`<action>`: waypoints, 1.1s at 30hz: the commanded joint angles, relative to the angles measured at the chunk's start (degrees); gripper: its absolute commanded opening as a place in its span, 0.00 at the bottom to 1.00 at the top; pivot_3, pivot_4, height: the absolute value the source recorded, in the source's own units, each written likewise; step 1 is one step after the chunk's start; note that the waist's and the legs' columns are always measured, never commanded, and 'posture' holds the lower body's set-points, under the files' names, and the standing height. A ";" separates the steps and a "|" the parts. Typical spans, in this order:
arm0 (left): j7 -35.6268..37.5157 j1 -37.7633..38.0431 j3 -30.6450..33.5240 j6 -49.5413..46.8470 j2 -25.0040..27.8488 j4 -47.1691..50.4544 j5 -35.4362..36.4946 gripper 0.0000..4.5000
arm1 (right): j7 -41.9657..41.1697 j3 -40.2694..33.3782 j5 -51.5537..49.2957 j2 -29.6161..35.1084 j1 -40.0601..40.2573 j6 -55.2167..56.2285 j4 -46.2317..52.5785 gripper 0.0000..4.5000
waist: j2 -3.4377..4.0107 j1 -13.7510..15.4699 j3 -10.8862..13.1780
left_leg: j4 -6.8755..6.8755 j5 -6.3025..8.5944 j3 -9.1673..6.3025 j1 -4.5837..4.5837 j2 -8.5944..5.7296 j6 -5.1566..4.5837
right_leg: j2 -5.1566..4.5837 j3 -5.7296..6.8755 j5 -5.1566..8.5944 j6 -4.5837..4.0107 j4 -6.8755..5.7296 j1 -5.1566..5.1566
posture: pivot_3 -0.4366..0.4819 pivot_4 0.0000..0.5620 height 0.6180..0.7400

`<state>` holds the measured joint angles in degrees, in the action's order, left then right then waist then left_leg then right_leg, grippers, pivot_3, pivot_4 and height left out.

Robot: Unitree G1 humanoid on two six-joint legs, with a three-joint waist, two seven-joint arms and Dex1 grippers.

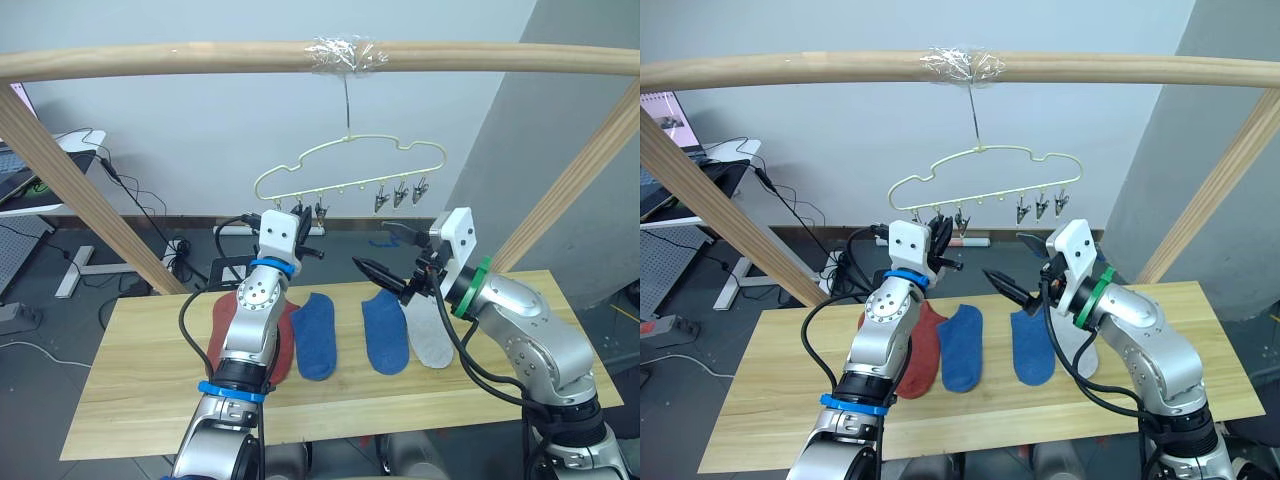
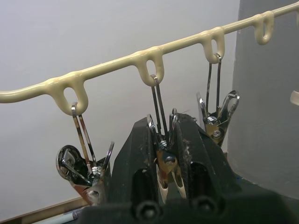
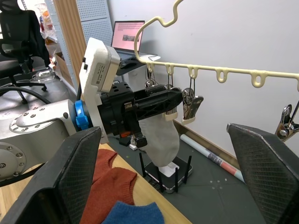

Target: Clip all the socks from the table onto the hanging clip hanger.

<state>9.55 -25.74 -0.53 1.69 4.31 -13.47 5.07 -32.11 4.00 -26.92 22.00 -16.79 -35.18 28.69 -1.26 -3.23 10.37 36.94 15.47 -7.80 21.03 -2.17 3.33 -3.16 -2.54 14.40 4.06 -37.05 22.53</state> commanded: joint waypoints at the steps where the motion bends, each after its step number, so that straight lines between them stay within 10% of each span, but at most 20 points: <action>1: -0.45 -0.95 0.25 0.17 0.24 2.19 -0.68 0.07 | 0.00 -0.34 0.12 0.12 -0.21 1.60 1.06 1.00 | 0.00 0.00 0.00 | 0.00 0.00 0.00 0.00 0.00 0.00 | 0.00 0.00 0.00 0.00 0.00 0.00 | 0.34 0.23 1.00; 5: -0.58 -1.24 0.29 0.17 0.02 1.75 -0.74 0.07 | -0.15 -0.25 0.35 0.04 -0.33 1.84 0.90 1.00 | 0.00 0.00 -0.02 | 0.01 0.00 0.00 0.00 0.00 0.00 | 0.00 0.00 0.00 0.00 -0.01 0.00 | 0.34 0.22 1.00; 12: -0.73 -1.20 0.45 0.20 -0.18 2.00 -0.77 0.52 | -0.22 -0.18 0.53 0.04 -0.35 1.99 0.90 1.00 | 0.00 0.00 -0.02 | 0.01 0.00 0.00 -0.01 0.00 0.00 | 0.00 0.00 -0.01 0.00 -0.02 0.00 | 0.34 0.22 1.00; 33: -0.87 -1.76 0.99 1.65 0.04 1.85 -0.59 0.48 | 0.03 -0.19 0.87 -0.18 -0.39 2.33 0.49 1.00 | 0.00 -0.01 -0.02 | 0.02 0.00 0.01 -0.02 0.00 0.00 | 0.00 0.00 -0.01 0.00 -0.04 0.00 | 0.34 0.23 1.00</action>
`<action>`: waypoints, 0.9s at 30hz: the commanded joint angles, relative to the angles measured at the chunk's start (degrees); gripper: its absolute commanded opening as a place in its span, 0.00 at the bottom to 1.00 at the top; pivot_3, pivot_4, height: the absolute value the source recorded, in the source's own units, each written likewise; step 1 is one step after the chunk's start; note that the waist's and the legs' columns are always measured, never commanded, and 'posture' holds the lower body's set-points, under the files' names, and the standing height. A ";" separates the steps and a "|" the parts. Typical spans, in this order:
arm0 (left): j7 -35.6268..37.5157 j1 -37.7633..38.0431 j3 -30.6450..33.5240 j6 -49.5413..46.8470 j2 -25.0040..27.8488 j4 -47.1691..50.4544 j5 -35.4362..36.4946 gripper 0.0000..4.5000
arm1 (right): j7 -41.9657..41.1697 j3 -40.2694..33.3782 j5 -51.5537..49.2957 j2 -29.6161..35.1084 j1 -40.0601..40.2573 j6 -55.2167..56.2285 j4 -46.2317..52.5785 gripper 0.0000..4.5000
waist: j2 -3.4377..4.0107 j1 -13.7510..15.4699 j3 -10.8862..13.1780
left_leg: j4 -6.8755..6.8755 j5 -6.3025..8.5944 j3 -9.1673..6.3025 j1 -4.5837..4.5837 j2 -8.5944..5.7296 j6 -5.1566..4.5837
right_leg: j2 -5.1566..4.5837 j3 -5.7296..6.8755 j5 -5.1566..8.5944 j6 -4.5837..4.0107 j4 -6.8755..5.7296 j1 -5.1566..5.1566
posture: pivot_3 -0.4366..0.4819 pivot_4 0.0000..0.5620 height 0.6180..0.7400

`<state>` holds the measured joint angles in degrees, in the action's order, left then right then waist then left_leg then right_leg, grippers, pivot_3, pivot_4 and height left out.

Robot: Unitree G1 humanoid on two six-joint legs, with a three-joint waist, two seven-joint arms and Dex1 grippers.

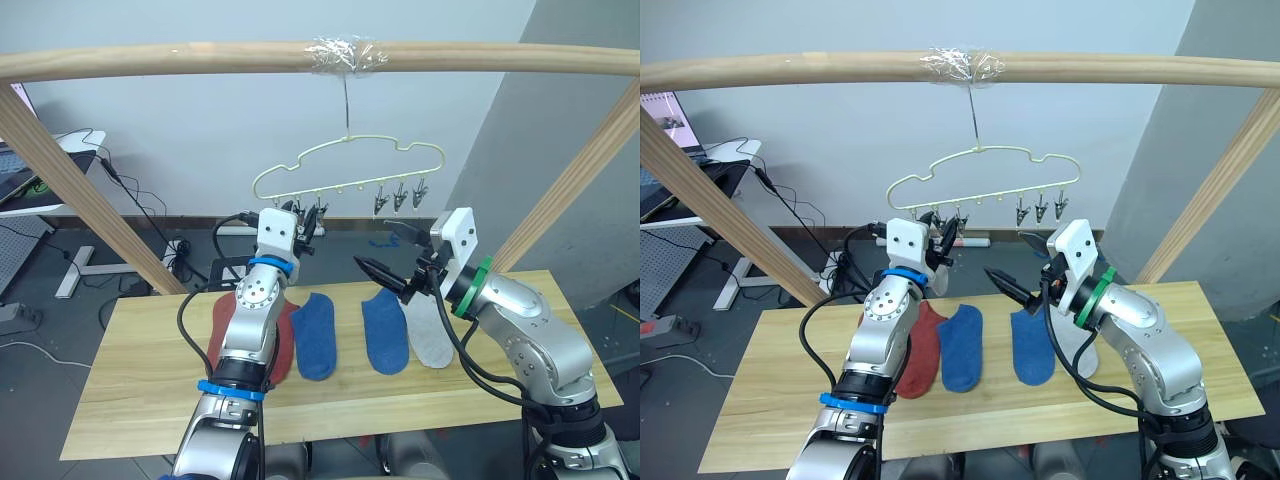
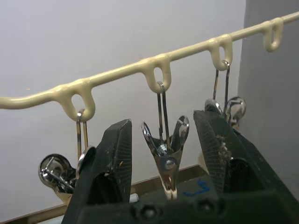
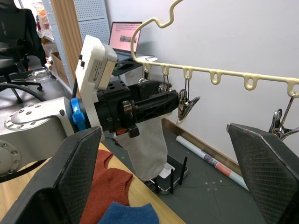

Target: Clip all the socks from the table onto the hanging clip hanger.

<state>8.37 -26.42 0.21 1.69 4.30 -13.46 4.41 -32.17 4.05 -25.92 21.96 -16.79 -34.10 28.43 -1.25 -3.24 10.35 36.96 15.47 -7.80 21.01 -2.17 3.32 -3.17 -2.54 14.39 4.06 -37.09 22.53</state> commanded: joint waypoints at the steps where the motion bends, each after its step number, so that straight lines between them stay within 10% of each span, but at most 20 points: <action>1: 0.53 -0.91 0.13 1.83 -0.01 2.05 0.13 0.43 | 0.10 -0.24 -0.15 -0.15 -0.39 1.22 0.78 1.00 | 0.00 -0.01 0.00 | 0.00 0.00 0.00 0.00 0.00 0.00 | 0.00 0.00 0.00 0.00 0.00 0.00 | 0.34 0.23 1.00; 9: 1.45 -0.54 -0.21 1.84 -0.47 2.40 0.21 0.04 | 0.20 -0.26 -0.24 -0.23 -0.22 1.12 0.91 1.00 | 0.00 -0.01 0.00 | 0.00 0.00 0.00 -0.01 0.00 0.00 | 0.00 0.00 0.00 0.00 -0.02 0.00 | 0.34 0.23 1.00; 18: 2.49 -0.39 -0.69 -1.18 0.79 2.67 -0.70 0.04 | 1.65 1.24 3.71 1.03 0.96 1.12 -1.39 1.00 | 0.00 -0.03 -0.01 | 0.01 0.00 0.01 -0.01 0.00 0.00 | 0.00 0.00 0.00 0.00 -0.02 0.00 | 0.34 0.23 1.00; 27: 6.93 -0.12 0.37 -12.23 2.92 8.70 4.19 0.04 | 4.46 8.35 18.39 5.22 -0.74 2.48 -24.59 1.00 | 0.03 -0.10 -0.05 | 0.03 -0.01 0.01 -0.16 0.00 -0.01 | 0.01 0.00 -0.01 0.00 -0.04 -0.16 | 0.36 0.23 1.00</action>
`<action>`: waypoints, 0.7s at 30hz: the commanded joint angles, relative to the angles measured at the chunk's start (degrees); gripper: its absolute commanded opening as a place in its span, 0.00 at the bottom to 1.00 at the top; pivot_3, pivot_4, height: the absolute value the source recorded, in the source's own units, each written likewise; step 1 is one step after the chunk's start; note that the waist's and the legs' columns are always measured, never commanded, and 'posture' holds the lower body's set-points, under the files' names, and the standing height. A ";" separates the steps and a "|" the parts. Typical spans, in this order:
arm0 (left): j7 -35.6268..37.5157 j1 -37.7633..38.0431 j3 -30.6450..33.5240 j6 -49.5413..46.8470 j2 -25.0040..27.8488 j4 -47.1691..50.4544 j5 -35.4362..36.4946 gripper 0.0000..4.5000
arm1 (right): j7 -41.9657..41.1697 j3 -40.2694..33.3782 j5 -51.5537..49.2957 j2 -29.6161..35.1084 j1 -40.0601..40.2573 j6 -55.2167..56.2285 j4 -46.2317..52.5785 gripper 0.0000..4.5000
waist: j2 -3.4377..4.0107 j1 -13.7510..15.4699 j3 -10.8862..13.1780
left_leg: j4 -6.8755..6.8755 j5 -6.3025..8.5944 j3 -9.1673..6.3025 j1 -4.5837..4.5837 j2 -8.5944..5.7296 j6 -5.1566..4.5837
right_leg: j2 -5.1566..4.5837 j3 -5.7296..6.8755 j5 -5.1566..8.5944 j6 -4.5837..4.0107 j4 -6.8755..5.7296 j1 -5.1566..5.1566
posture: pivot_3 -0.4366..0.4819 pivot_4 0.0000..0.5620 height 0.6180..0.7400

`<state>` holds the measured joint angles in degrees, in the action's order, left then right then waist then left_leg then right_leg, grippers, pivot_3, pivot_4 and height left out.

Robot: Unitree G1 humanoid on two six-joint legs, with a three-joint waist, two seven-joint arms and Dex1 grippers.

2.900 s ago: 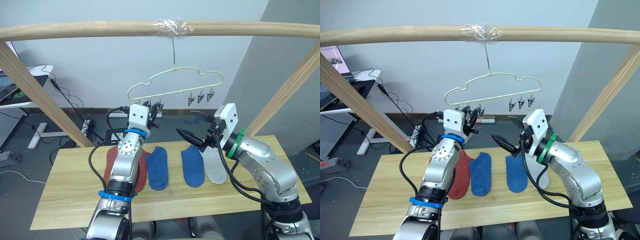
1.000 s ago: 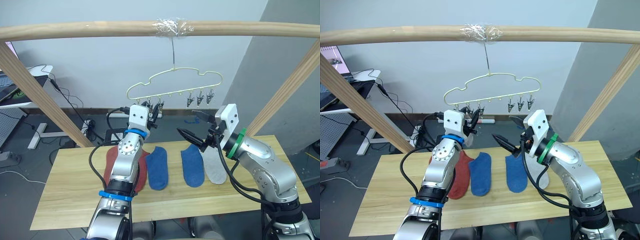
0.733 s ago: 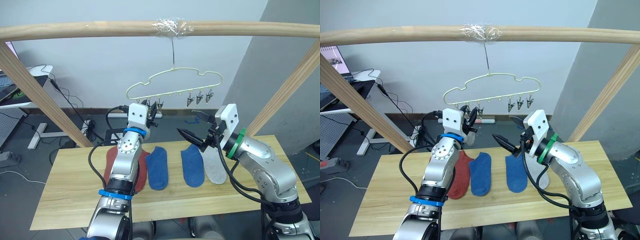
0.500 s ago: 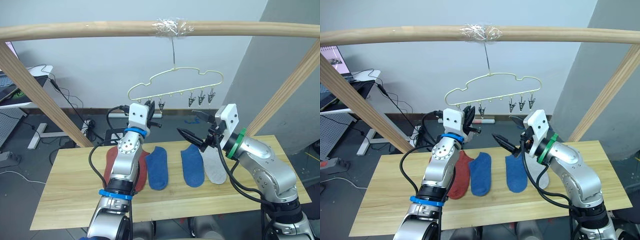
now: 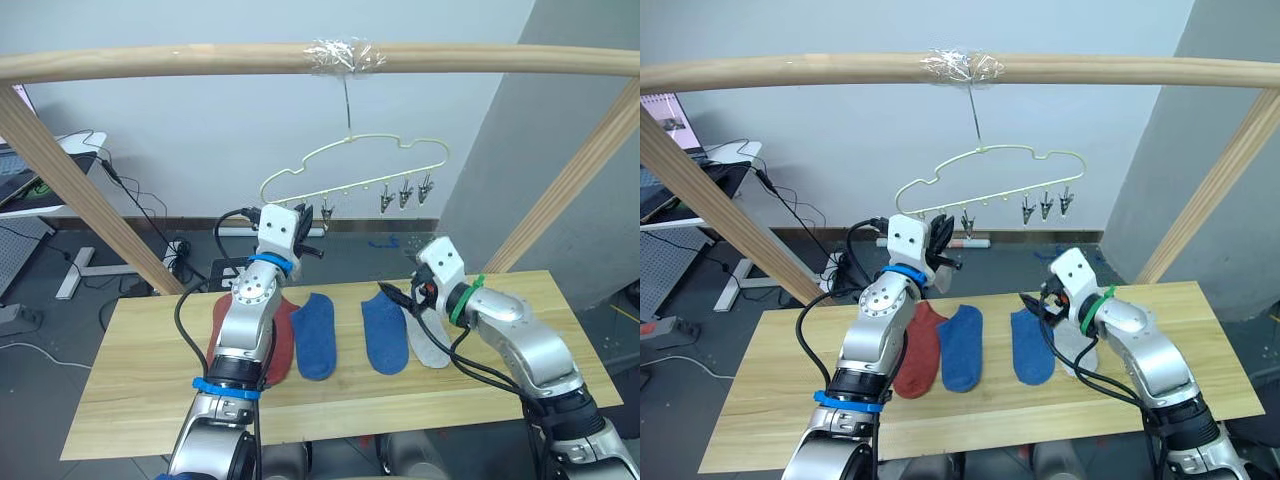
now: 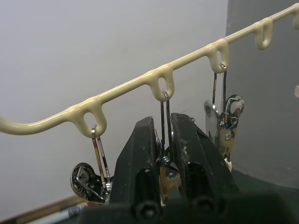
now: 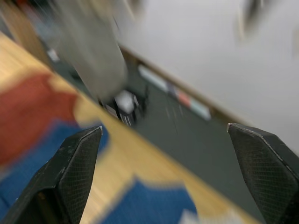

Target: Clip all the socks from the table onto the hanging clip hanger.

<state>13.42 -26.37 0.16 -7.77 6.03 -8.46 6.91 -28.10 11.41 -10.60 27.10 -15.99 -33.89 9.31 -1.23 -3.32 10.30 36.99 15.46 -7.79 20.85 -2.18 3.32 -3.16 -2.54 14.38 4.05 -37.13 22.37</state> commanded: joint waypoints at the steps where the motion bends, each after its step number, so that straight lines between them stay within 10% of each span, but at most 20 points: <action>1: 2.41 0.13 0.60 -3.61 1.75 4.44 2.00 0.04 | 0.13 1.98 4.66 0.07 -2.33 3.81 -9.17 1.00 | 0.02 -0.16 -0.01 | 0.00 0.00 0.01 0.00 0.00 0.00 | 0.00 -0.01 0.00 0.00 -0.01 0.00 | 0.36 0.23 1.00; 13: 3.82 4.20 1.59 -9.18 4.76 11.03 3.30 0.04 | -2.75 3.02 9.83 -3.39 -5.68 9.85 -31.82 1.00 | 0.07 -0.32 -0.04 | 0.00 0.00 0.01 -0.02 0.00 0.00 | -0.01 -0.03 -0.02 -0.02 0.00 -0.01 | 0.40 0.26 1.00; 21: 5.37 6.11 1.39 -13.57 4.85 14.91 6.13 0.04 | -3.01 1.03 9.43 -3.96 -2.40 11.28 -31.94 0.48 | 0.10 -0.19 -0.06 | 0.01 0.00 0.00 -0.07 0.00 0.00 | 0.00 -0.03 -0.02 -0.02 -0.01 -0.07 | 0.40 0.25 1.00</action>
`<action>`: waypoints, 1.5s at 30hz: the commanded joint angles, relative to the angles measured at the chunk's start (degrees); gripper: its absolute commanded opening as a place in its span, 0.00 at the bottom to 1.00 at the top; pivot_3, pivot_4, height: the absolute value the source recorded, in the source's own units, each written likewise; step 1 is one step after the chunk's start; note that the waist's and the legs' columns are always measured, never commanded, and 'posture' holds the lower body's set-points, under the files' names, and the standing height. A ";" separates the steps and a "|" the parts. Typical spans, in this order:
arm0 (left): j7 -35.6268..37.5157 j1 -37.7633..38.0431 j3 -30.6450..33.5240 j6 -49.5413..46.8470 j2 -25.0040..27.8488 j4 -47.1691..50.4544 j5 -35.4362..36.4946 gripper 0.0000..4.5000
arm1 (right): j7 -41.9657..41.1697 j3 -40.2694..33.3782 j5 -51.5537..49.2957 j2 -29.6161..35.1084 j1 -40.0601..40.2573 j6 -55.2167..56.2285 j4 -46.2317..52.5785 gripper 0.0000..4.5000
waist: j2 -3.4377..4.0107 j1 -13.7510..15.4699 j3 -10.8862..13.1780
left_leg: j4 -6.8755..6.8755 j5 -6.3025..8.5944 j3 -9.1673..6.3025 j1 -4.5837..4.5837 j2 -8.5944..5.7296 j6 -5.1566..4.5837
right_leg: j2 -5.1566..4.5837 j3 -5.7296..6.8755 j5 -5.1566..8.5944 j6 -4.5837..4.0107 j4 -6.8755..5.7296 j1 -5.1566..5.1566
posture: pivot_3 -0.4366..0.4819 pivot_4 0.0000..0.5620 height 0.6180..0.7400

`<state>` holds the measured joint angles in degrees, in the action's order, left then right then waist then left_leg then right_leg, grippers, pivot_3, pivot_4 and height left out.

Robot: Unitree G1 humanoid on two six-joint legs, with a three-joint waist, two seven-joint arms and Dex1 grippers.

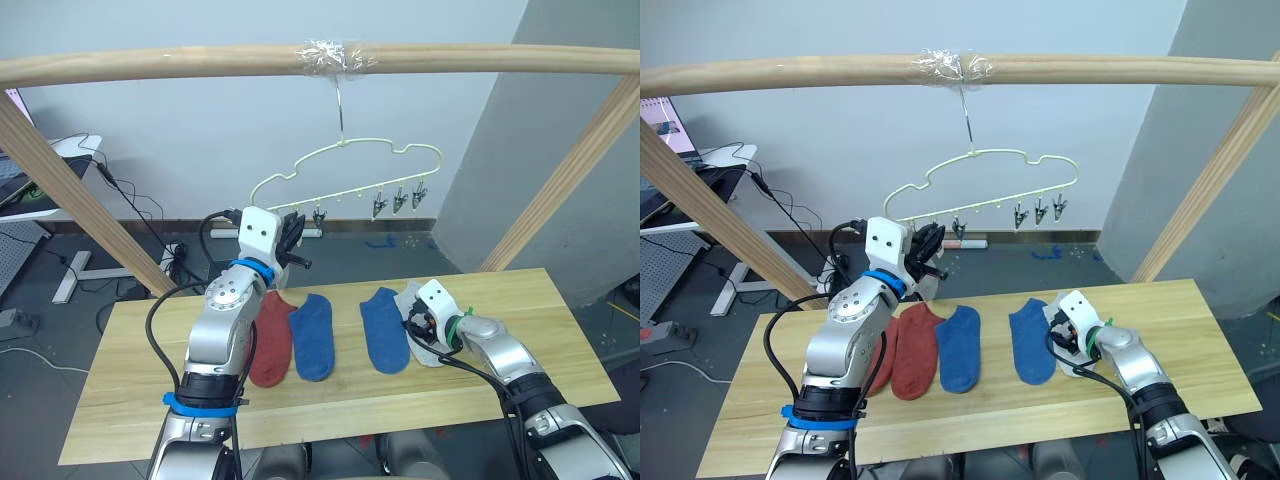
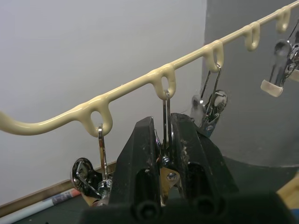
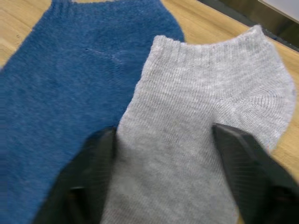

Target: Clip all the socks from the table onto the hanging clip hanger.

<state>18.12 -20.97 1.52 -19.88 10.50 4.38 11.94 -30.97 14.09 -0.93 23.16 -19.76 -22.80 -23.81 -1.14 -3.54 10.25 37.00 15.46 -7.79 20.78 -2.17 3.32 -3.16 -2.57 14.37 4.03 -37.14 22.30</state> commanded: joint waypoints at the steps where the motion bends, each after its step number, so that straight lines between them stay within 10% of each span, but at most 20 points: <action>1: 1.00 0.88 0.12 -1.99 0.33 2.32 1.70 0.04 | -0.19 -2.11 -0.51 -0.05 1.85 0.12 1.77 0.39 | 0.01 0.07 -0.01 | 0.00 0.00 0.00 -0.01 0.00 0.00 | 0.00 0.00 0.00 0.00 0.00 -0.01 | 0.40 0.25 1.00; 6: 2.16 1.28 -0.15 -3.42 0.39 3.17 3.18 0.04 | -0.85 -4.69 -2.37 -0.28 4.28 -1.62 6.04 0.01 | 0.06 0.10 -0.04 | 0.00 0.00 0.00 -0.01 0.00 0.00 | 0.00 0.00 0.00 0.00 0.00 -0.01 | 0.39 0.24 1.00; 17: 3.29 1.78 -0.15 -6.79 -0.13 3.89 5.72 0.04 | -2.80 -6.54 -5.16 0.63 10.08 -1.08 23.01 0.01 | 0.14 0.12 -0.09 | 0.00 0.00 0.00 0.00 0.00 0.00 | 0.00 -0.01 0.00 0.01 0.00 0.00 | 0.39 0.22 1.00; 30: -6.94 -5.90 24.50 -44.47 -2.64 0.51 48.91 0.04 | -1.54 3.42 0.97 -2.11 11.02 7.89 44.33 0.01 | 0.18 -1.22 -0.36 | 0.07 -0.01 -0.06 -0.03 0.06 0.02 | 0.05 0.04 0.16 0.30 -0.08 -0.02 | 0.36 0.22 1.00; 45: -18.10 -6.84 28.70 -44.65 -3.32 -3.67 63.59 0.04 | -2.59 2.31 -2.92 -3.91 11.48 8.39 50.34 0.01 | 0.14 -1.10 -0.38 | 0.04 -0.01 -0.09 0.00 0.02 0.03 | 0.03 0.02 -0.03 0.07 0.00 0.00 | 0.36 0.24 1.00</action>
<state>1.41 -27.32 29.03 -65.14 7.10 1.03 72.72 -32.96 17.01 -2.73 19.27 -8.03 -15.54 23.43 -0.99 -4.64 9.86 37.04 15.45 -7.88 20.78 -2.15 3.35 -3.13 -2.55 14.34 4.10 -37.14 22.30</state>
